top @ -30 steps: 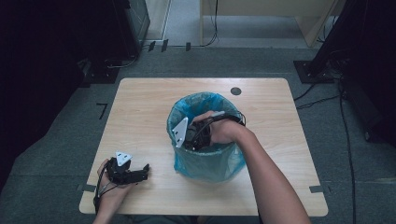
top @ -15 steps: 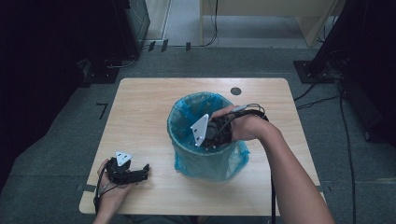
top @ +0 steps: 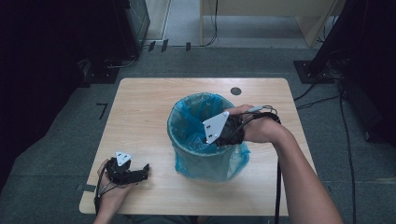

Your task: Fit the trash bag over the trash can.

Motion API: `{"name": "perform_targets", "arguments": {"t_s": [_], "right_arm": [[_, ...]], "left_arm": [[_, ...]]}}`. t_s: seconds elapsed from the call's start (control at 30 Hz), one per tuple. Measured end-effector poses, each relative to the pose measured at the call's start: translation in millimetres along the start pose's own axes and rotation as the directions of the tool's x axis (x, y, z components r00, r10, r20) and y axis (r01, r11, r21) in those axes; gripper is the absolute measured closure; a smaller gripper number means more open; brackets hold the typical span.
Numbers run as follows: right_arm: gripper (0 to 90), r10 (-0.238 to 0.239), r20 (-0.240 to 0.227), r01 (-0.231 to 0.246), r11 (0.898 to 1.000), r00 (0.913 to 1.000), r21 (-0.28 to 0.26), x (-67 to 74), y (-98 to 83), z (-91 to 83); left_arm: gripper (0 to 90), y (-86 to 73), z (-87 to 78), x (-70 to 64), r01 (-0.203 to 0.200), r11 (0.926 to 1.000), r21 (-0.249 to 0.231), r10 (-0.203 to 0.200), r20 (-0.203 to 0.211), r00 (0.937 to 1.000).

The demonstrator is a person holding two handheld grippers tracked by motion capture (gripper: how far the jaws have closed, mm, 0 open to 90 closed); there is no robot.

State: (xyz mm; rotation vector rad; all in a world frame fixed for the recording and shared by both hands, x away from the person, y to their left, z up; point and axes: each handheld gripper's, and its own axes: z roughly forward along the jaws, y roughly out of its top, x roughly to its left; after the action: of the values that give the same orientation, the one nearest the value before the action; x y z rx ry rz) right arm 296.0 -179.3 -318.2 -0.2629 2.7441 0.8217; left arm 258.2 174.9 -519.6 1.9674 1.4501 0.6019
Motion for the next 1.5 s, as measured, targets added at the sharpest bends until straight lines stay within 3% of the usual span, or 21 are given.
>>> {"name": "perform_targets", "arguments": {"t_s": [0.33, 0.53, 0.77, 1.1, 1.2, 1.27, 1.43, 1.5], "right_arm": [[90.0, 0.063, 0.068, -0.054, 0.991, 0.9956, -0.125, 22.8, -20.6, -50.2], [90.0, 0.1, 0.053, -0.09, 0.981, 0.9936, -0.174, 42.4, -42.7, -65.0], [90.0, 0.143, 0.017, -0.138, 0.975, 0.9896, -0.176, 61.3, -70.9, -63.4], [90.0, 0.21, -0.013, -0.209, 0.961, 0.9777, -0.184, 80.6, -100.4, -41.3], [90.0, 0.267, 0.01, -0.26, 0.946, 0.9638, -0.196, 84.1, -113.7, -33.4], [80.6, 0.316, 0.033, -0.301, 0.927, 0.9482, -0.223, 85.7, -123.1, -29.1], [63.5, 0.43, 0.057, -0.401, 0.876, 0.9012, -0.267, 92.1, -146.6, -18.5], [54.1, 0.486, 0.071, -0.452, 0.849, 0.871, -0.274, 93.8, -155.3, -13.5]], "left_arm": [[0.0, 0.0, 0.1, -0.1, 0.001, 1.0, -0.001, -0.001, -0.001, 1.0], [0.0, 0.0, 0.1, 0.0, 0.0, 1.0, 0.0, 0.0, -0.001, 1.0], [0.0, 0.0, 0.2, -0.1, 0.0, 1.0, -0.001, 0.0, -0.001, 1.0], [0.0, 0.0, 0.2, -0.1, 0.001, 1.0, -0.002, -0.001, -0.001, 1.0], [0.0, 0.0, 0.2, -0.1, 0.001, 1.0, -0.001, -0.001, -0.001, 1.0], [0.0, 0.0, 0.2, -0.1, 0.001, 1.0, -0.002, -0.001, -0.001, 1.0], [0.0, 0.0, 0.2, -0.1, 0.0, 1.0, -0.001, 0.0, -0.001, 1.0], [0.0, 0.0, 0.2, -0.1, 0.0, 1.0, -0.001, 0.0, -0.001, 1.0]]}}
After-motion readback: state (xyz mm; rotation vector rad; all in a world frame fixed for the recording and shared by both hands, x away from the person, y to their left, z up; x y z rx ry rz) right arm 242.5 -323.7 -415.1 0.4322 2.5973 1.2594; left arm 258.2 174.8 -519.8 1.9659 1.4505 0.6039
